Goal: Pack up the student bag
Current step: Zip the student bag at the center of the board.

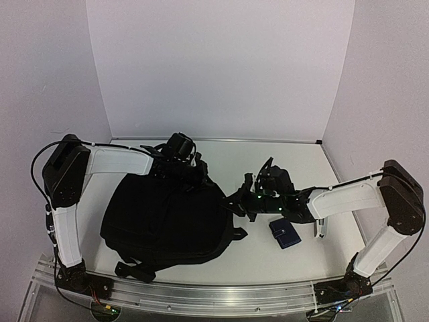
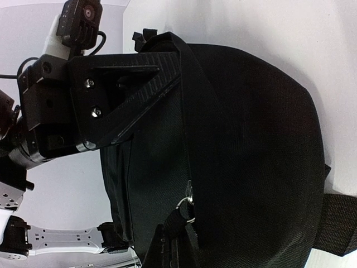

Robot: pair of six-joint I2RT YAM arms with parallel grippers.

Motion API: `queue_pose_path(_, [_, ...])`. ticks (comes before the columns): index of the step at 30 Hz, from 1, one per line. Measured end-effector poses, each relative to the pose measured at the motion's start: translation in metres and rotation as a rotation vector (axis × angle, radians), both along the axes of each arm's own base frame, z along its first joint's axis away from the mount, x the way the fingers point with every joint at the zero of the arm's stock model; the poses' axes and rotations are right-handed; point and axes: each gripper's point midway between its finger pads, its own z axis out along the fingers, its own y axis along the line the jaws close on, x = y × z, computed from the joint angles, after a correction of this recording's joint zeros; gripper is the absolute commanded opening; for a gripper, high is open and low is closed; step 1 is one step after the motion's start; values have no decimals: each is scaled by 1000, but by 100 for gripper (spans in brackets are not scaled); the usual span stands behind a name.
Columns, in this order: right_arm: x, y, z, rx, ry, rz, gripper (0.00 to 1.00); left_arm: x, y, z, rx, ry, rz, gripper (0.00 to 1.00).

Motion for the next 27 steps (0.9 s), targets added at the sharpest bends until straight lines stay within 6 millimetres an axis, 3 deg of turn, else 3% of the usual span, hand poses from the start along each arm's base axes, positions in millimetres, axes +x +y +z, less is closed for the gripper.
queue_pose_path(10, [-17, 3, -5, -12, 23, 10, 0, 14, 4, 2, 4, -40, 43, 0])
queue_pose_path(16, [-40, -2, -7, -16, 54, 12, 0, 22, 6, 2, -4, -54, 59, 0])
queue_pose_path(27, [-86, 7, -15, -27, 114, 65, 0, 44, 18, 7, -10, -93, 117, 0])
